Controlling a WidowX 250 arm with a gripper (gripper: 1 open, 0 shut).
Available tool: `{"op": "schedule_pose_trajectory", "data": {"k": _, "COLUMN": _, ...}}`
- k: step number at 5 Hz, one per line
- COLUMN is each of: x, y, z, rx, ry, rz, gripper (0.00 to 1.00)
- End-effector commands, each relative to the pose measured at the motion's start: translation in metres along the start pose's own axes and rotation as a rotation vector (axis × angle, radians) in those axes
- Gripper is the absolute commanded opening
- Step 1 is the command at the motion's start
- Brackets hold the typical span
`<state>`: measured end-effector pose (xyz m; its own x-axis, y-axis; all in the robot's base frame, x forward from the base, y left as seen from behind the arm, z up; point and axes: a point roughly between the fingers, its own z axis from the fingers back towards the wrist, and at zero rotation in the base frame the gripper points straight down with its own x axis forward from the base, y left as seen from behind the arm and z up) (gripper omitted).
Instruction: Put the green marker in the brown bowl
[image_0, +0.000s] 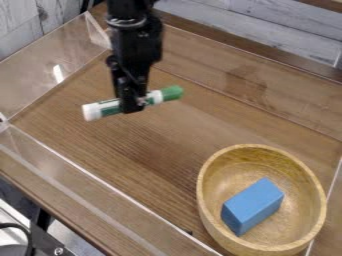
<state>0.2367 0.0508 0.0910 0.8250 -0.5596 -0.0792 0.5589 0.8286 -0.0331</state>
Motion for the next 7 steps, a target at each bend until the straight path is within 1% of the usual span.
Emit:
{"op": "schedule_pose_trajectory", "data": {"k": 1, "x": 0.014, "y": -0.011, "z": 0.02, "rx": 0.059, "ry": -0.055, "rz": 0.038, "gripper": 0.0}}
{"op": "schedule_pose_trajectory", "data": {"k": 3, "x": 0.016, "y": -0.021, "z": 0.028, "rx": 0.088, "ry": -0.079, "rz": 0.08, "gripper": 0.0}}
{"op": "schedule_pose_trajectory", "data": {"k": 7, "x": 0.015, "y": -0.009, "z": 0.029, "rx": 0.146, "ry": -0.123, "rz": 0.146, "gripper": 0.0}}
